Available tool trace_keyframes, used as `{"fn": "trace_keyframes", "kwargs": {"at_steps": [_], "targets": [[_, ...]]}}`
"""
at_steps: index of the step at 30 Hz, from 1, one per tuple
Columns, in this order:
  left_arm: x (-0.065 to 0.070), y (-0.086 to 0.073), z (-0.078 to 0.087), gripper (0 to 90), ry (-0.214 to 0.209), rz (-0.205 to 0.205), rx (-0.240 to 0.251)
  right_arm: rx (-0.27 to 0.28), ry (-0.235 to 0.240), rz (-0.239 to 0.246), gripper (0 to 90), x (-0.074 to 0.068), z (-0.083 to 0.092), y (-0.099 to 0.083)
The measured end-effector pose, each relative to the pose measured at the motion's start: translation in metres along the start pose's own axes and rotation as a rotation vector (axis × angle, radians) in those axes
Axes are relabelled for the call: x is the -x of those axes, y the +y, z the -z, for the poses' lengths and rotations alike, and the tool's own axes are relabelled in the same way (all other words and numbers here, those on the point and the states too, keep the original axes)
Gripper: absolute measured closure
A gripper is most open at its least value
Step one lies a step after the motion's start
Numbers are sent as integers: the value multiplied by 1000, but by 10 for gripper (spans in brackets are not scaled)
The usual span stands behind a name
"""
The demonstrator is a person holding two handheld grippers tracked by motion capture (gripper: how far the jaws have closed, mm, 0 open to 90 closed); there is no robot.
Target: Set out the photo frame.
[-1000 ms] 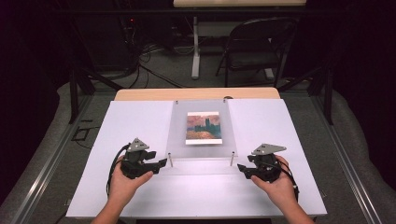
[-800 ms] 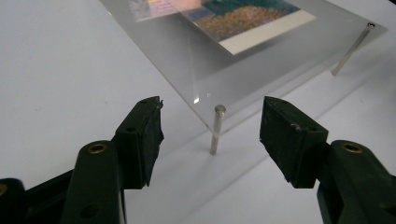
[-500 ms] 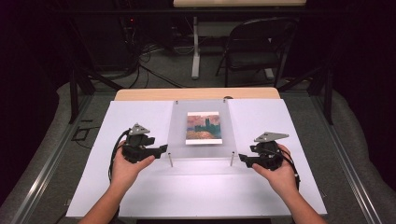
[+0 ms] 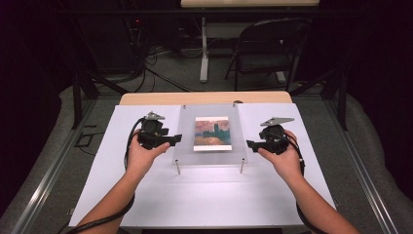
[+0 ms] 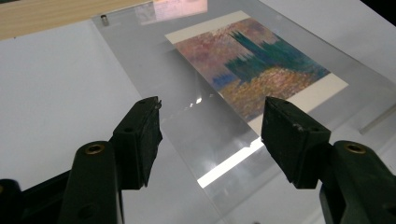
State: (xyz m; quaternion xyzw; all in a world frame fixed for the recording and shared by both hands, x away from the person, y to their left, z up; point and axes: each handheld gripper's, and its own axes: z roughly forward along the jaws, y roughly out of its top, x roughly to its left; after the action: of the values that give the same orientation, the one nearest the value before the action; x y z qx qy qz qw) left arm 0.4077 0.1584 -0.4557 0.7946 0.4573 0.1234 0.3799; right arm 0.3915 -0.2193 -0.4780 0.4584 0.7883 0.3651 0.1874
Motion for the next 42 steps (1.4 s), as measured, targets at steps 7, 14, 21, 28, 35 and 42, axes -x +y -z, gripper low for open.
{"fn": "trace_keyframes", "kwargs": {"at_steps": [7,14,21,28,35,42], "targets": [[-12,14,-28,379,15,37,-18,16,15,-60,384,13,-26,14],[-24,23,-56,385,20,102,-71,-7,11,-94,385,20,-50,24],[-39,29,-74,392,41,176,-106,-45,18,-119,400,27,-70,32],[-46,29,-91,394,37,189,-139,-70,23,-166,414,33,-87,39],[-48,31,-102,393,28,198,-157,-88,39,-192,421,32,-100,45],[-49,33,-111,388,29,205,-167,-104,44,-198,419,30,-108,49]]}}
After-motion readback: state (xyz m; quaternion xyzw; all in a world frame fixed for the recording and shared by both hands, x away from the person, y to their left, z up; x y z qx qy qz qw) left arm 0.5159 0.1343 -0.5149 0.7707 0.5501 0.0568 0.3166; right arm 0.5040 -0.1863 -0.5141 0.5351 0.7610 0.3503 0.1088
